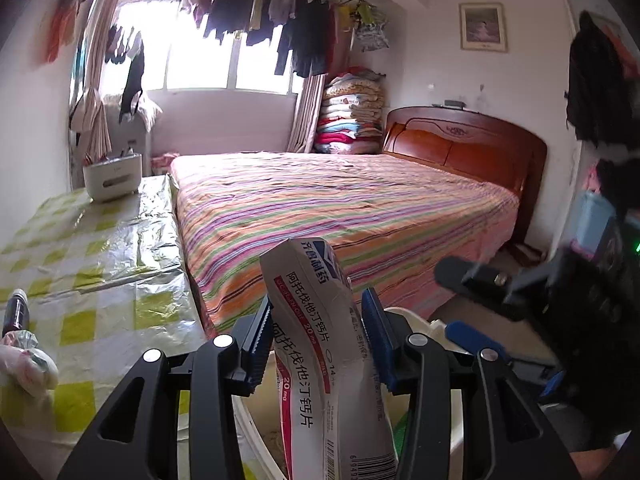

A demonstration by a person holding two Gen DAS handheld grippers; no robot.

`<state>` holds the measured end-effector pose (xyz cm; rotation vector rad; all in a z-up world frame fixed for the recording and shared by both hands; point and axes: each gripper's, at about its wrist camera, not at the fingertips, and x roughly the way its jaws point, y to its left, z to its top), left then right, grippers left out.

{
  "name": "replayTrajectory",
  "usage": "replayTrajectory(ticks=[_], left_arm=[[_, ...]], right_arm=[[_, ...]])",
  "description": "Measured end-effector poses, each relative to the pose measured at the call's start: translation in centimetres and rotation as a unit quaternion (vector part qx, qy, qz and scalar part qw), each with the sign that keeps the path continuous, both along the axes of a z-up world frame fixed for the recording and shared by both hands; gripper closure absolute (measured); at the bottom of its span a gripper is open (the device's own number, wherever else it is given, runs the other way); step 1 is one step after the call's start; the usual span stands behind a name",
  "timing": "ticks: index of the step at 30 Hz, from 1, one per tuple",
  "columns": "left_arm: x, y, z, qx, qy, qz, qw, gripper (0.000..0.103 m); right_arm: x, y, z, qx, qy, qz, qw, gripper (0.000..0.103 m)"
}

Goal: Collect trash
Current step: 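Lower the medicine box into the cream bin and open the left gripper, then move both open grippers back over the table toward the white tissue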

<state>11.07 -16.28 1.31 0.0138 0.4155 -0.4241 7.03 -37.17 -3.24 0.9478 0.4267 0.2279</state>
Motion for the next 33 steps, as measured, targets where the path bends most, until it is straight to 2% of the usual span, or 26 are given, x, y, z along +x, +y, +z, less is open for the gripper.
replayTrajectory(ticks=[2,4,6,12,16,20,26,28,33], left_arm=[[0.1,-0.1,-0.3,0.007,0.000,0.002,1.0000,0.060],[0.4,-0.1,-0.4,0.011,0.013,0.005,0.9998,0.053],[0.6,0.2,-0.3,-0.001,0.022,0.002,0.9998,0.043],[0.0,1.3,0.0,-0.009,0.036,0.003,0.9993,0.031],[-0.6,2.6,0.8,-0.007,0.028,0.019,0.9994,0.030],[-1.0,4.9,1.6,-0.007,0.014,0.060,0.9981,0.030],[0.3,10.5,1.9,-0.051,0.059,0.102,0.9917,0.030],[0.6,12.5,1.8,-0.067,0.063,0.124,0.9881,0.030],[0.3,16.1,1.8,-0.077,0.060,0.165,0.9814,0.030]], right_arm=[[0.0,0.2,0.2,-0.002,-0.001,0.004,1.000,0.024],[0.0,0.5,0.3,-0.004,-0.003,0.010,1.000,0.024],[0.1,0.8,0.5,-0.006,-0.004,0.015,1.000,0.024],[0.3,1.2,0.8,-0.009,-0.009,0.022,1.000,0.024],[0.6,2.0,1.0,-0.017,-0.009,0.030,0.999,0.024],[1.0,3.2,1.2,-0.027,-0.009,0.042,0.999,0.024],[1.6,5.6,1.3,-0.046,-0.005,0.069,0.997,0.024],[1.9,6.5,1.3,-0.055,-0.004,0.077,0.995,0.024],[2.6,9.0,1.1,-0.070,0.002,0.101,0.992,0.024]])
